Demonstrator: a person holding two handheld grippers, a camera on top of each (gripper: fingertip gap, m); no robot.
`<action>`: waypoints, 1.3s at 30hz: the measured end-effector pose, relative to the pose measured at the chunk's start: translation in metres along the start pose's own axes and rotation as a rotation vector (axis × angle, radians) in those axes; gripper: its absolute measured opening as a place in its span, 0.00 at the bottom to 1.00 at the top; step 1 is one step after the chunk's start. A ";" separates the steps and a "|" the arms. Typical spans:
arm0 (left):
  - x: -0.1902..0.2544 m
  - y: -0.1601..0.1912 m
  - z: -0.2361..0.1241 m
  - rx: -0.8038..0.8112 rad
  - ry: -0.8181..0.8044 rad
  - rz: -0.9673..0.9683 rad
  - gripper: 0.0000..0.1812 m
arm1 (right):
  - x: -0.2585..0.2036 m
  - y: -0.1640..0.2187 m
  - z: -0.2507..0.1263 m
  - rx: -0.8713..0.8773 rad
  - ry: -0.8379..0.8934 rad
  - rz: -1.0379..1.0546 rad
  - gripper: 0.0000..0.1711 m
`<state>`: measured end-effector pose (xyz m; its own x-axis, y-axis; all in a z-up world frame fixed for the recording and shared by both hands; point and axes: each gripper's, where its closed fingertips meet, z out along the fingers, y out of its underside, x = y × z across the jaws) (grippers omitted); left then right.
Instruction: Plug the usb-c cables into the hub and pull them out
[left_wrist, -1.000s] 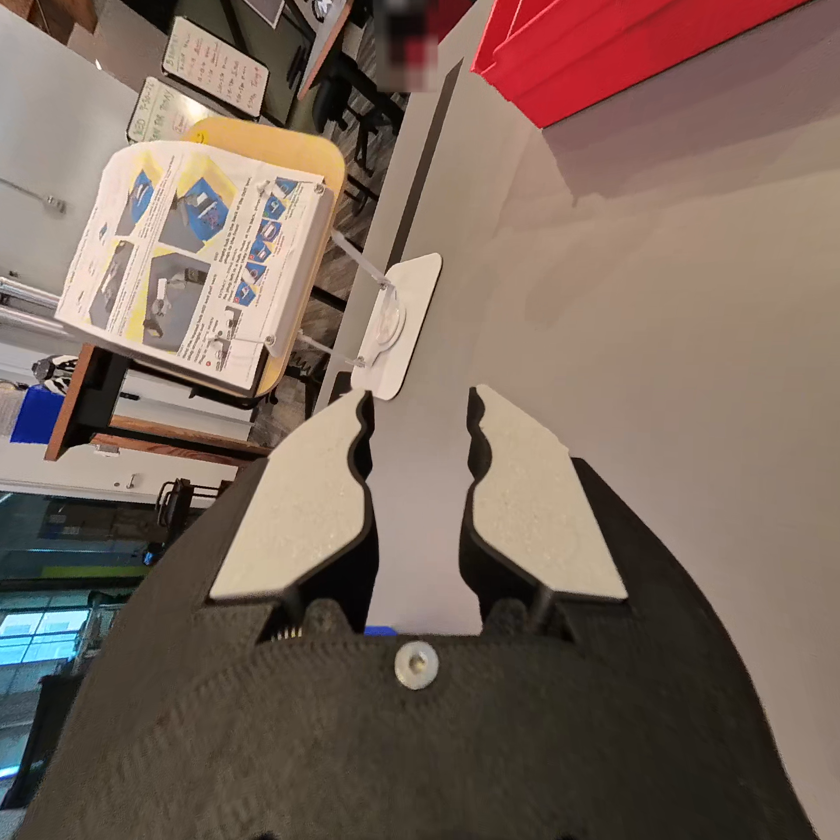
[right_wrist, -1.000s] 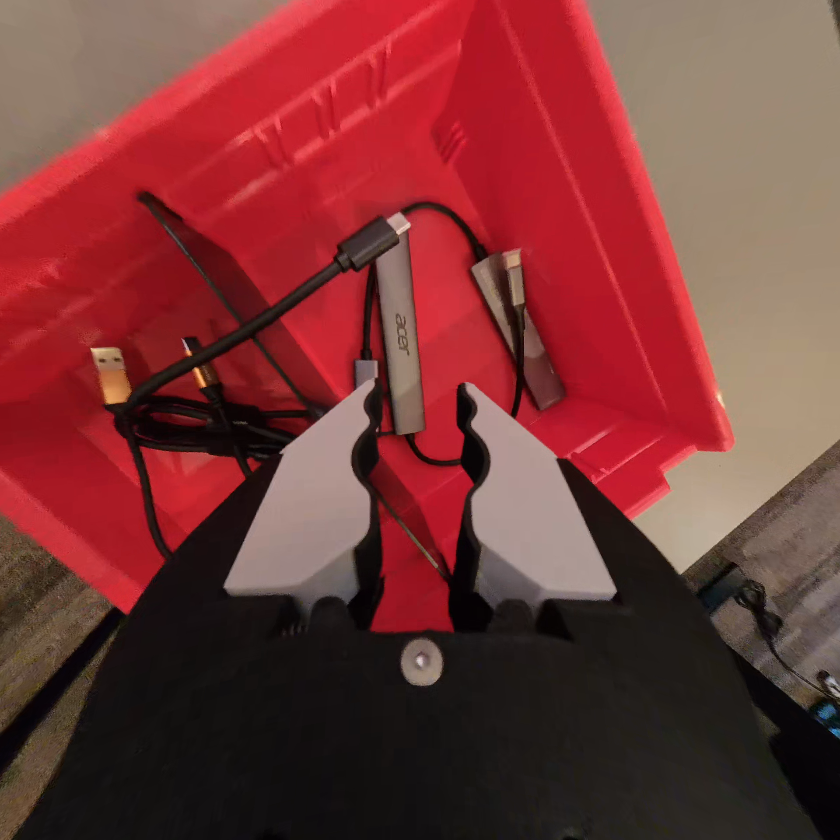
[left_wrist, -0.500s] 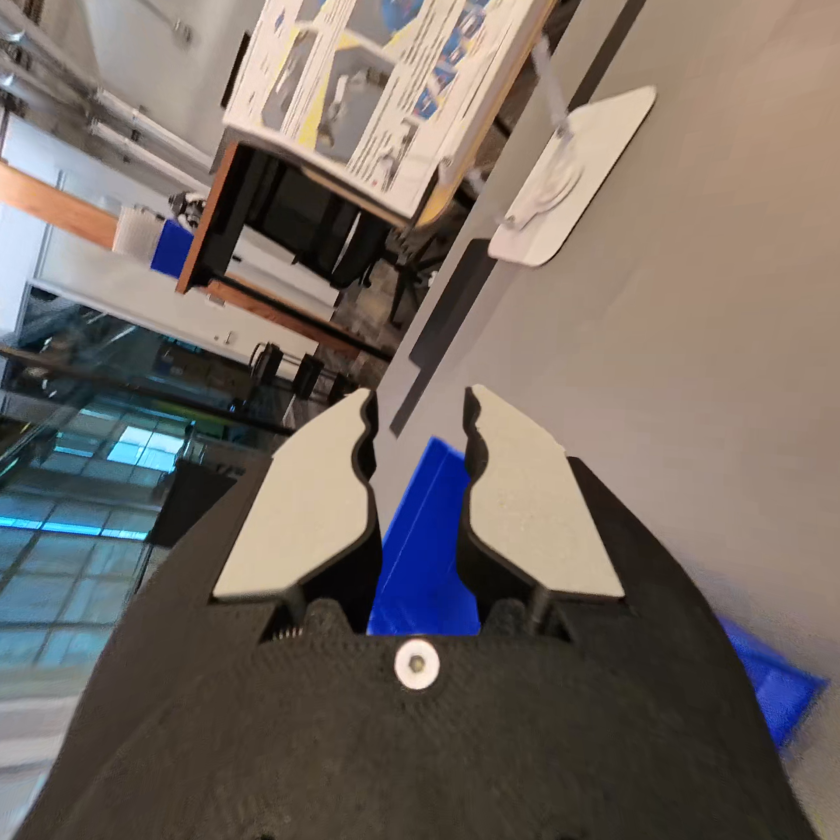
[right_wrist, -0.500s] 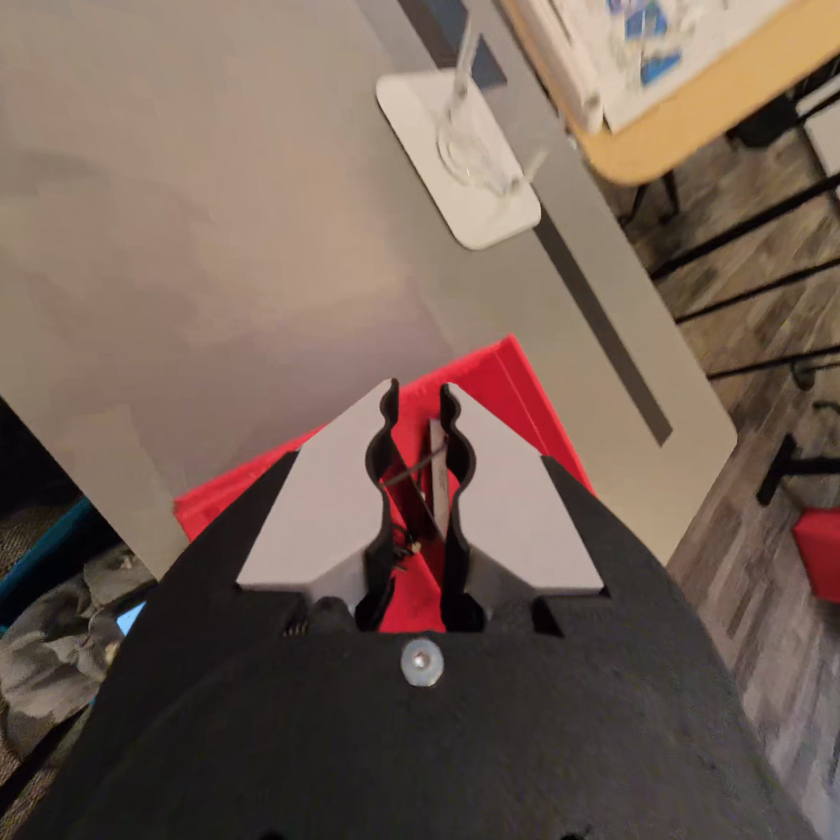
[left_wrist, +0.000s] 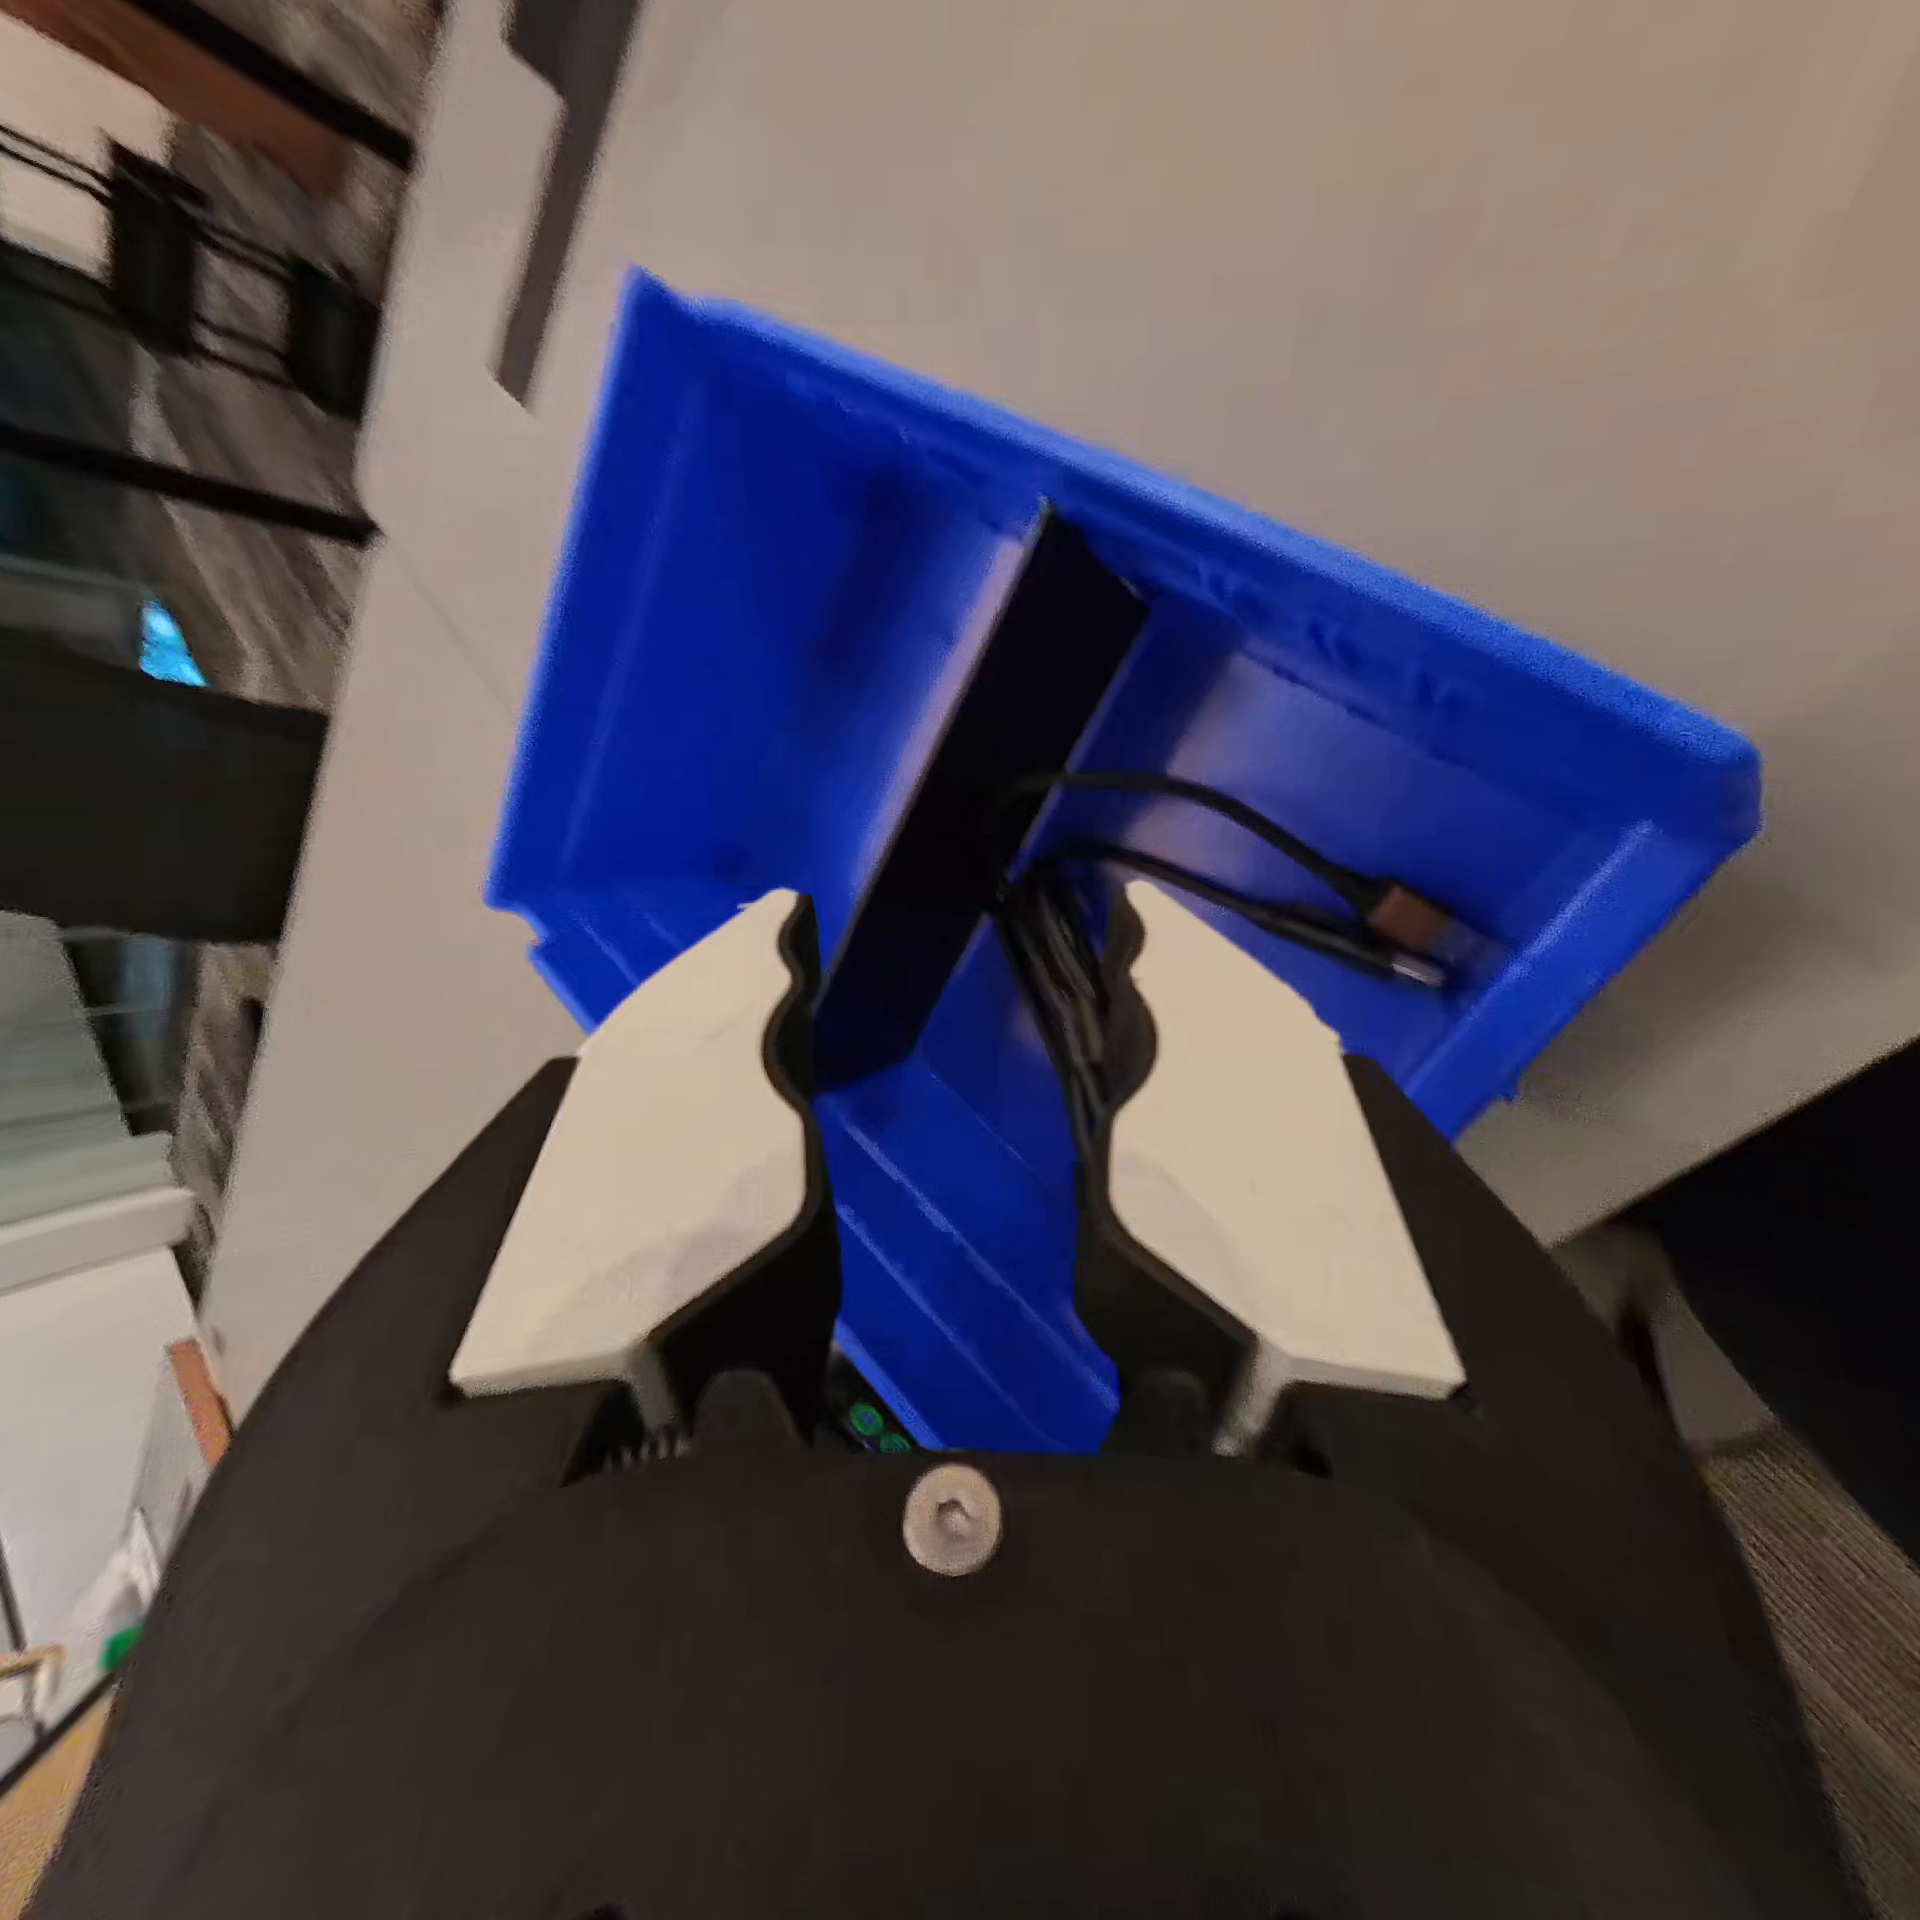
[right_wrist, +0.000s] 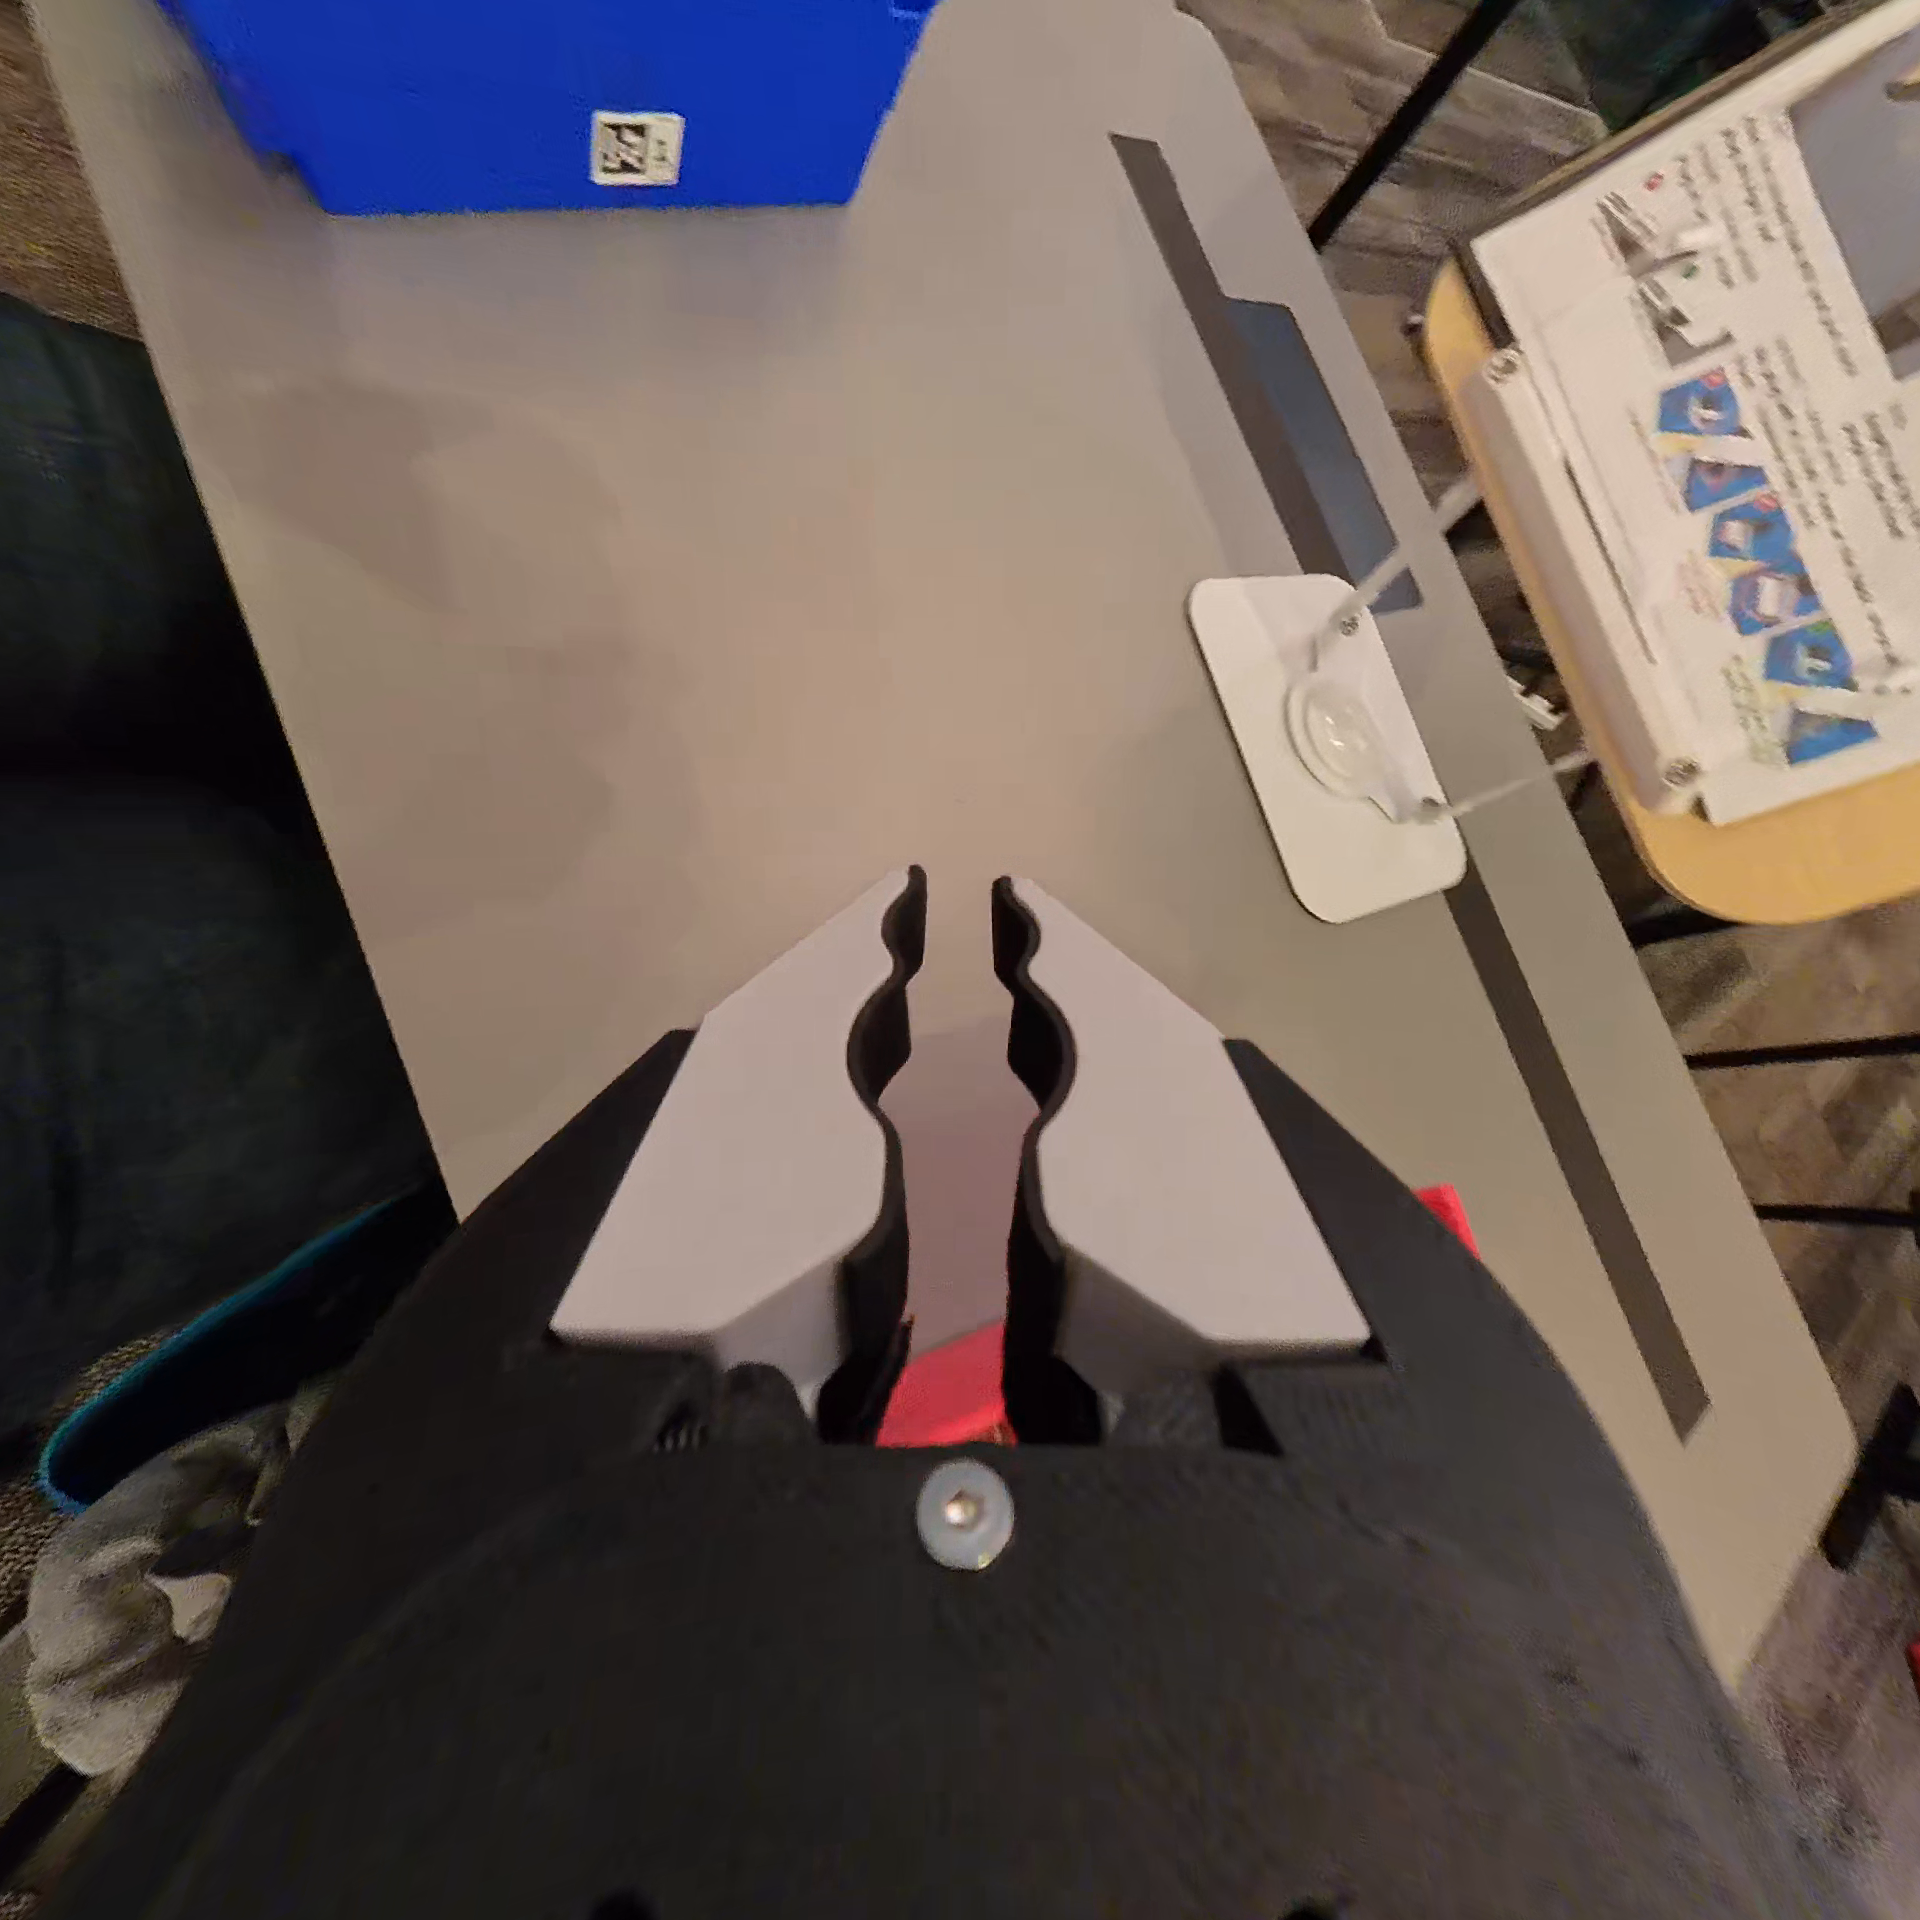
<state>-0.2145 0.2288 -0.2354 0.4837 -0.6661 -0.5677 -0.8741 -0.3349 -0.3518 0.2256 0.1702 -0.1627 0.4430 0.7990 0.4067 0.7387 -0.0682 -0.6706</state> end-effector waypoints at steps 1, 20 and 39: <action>0.006 0.009 0.006 -0.048 0.025 -0.009 0.30 | -0.005 -0.002 0.005 0.001 -0.014 -0.004 0.06; 0.018 0.073 0.076 -0.408 0.044 -0.149 0.07 | -0.043 -0.009 0.034 0.026 -0.104 -0.023 0.04; 0.003 0.058 0.038 -0.263 0.066 -0.219 0.07 | -0.052 -0.016 0.037 0.029 -0.115 -0.038 0.05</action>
<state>-0.2625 0.2329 -0.2855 0.6650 -0.5979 -0.4475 -0.7352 -0.6294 -0.2517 0.1724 0.1518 -0.1958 0.3528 0.8639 0.3594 0.7381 -0.0209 -0.6744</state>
